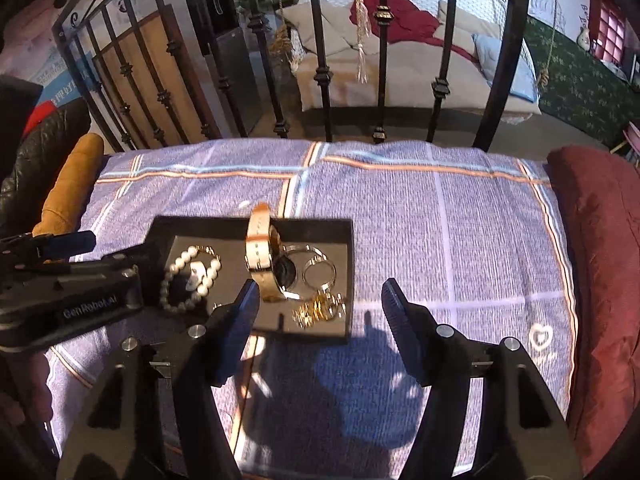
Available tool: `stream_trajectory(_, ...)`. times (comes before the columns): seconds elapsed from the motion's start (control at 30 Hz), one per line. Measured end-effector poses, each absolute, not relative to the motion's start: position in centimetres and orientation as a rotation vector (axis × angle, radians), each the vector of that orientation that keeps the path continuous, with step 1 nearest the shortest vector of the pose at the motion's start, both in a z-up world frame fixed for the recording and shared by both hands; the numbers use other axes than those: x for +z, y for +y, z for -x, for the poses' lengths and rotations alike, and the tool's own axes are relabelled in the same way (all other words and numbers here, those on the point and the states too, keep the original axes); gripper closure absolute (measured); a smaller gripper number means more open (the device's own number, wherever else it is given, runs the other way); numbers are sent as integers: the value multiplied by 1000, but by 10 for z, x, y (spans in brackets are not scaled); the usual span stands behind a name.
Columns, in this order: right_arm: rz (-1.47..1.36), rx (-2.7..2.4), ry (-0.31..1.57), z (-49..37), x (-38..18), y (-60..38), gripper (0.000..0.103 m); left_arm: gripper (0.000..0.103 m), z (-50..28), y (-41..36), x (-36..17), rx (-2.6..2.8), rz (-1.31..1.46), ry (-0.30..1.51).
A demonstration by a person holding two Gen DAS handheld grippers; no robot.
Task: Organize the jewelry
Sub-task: 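Move the right gripper back to the small silver ring on the sheet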
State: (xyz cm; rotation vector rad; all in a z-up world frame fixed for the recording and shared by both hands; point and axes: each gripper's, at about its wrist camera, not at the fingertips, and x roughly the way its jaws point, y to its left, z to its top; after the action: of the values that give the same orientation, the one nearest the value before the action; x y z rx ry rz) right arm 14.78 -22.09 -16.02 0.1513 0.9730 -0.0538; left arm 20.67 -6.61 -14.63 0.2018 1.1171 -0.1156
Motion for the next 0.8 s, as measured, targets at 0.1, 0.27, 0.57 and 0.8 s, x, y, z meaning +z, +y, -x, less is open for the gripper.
stream_trajectory(0.1, -148, -61, 1007, -140, -169, -220, 39, 28, -203, -68, -148, -124, -200, 1124)
stream_trajectory(0.27, -146, -56, 1026, -127, -176, -218, 39, 21, -194, -69, -145, -130, -189, 1125)
stream_trajectory(0.57, -135, -45, 1031, -110, -172, -212, 39, 16, -181, -71, -139, -142, -171, 1121)
stream_trajectory(0.8, -138, -32, 1043, -93, -170, -207, 39, 7, -160, -62, -152, -149, -167, 1161)
